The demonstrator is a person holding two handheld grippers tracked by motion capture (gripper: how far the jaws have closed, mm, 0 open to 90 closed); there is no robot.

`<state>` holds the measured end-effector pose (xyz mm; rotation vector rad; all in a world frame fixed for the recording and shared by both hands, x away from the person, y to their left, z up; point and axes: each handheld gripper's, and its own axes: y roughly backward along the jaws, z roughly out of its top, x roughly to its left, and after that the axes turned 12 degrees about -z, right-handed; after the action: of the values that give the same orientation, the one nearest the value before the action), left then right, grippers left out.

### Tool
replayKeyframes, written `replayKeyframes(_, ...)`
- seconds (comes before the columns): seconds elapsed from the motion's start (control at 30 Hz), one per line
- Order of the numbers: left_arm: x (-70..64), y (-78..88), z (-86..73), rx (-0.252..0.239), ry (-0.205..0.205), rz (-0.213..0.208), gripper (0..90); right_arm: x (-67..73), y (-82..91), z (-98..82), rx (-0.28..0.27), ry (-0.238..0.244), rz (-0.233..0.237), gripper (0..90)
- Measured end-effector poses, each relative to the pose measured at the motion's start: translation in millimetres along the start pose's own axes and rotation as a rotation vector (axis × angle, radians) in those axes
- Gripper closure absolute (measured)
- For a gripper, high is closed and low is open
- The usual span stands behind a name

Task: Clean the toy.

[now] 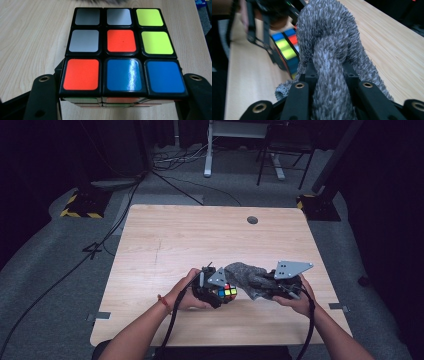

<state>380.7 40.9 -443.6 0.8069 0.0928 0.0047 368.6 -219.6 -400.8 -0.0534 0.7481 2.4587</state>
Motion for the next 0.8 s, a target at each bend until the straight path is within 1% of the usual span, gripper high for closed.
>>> replayKeyframes(0.1,-1.4,-2.7,2.2,0.010,-0.008,-0.004,33.7,9.8,-6.0,8.3,0.010,0.036,0.027,72.7)
replayKeyframes(0.13,-1.5,-3.6,2.6,0.007,-0.013,0.001,33.7,12.9,-8.1,10.5,0.017,0.047,0.036,72.6)
replayKeyframes(0.2,-1.8,-4.1,2.4,0.005,-0.011,-0.003,33.7,17.1,-12.4,13.5,0.030,0.058,0.048,72.6)
replayKeyframes(0.23,-1.9,-4.3,2.2,0.011,-0.012,0.000,33.7,19.0,-15.2,14.9,0.034,0.063,0.057,72.6)
replayKeyframes(0.37,-0.5,-5.2,-0.8,0.019,-0.001,0.009,33.7,22.9,-22.4,16.7,0.042,0.064,0.078,72.6)
replayKeyframes(0.47,0.2,-6.8,-1.7,0.034,0.002,0.015,33.7,26.3,-27.3,16.7,0.051,0.069,0.091,72.6)
replayKeyframes(0.5,0.6,-7.6,-1.7,0.035,0.000,0.011,33.7,27.7,-28.3,16.6,0.052,0.066,0.097,72.6)
replayKeyframes(0.6,1.3,-8.1,-2.4,0.036,-0.003,0.002,33.8,28.9,-29.4,16.2,0.061,0.075,0.094,72.7)
replayKeyframes(0.63,0.9,-8.8,-2.7,0.034,-0.001,0.003,33.8,28.5,-29.4,15.5,0.064,0.080,0.083,72.8)
replayKeyframes(0.7,0.7,-10.2,-2.9,0.033,-0.008,-0.012,33.8,25.5,-29.6,13.4,0.081,0.084,0.053,72.9)
replayKeyframes(0.8,-0.9,-9.5,-1.9,0.031,-0.017,-0.016,33.8,17.9,-29.6,7.6,0.095,0.062,0.016,73.2)
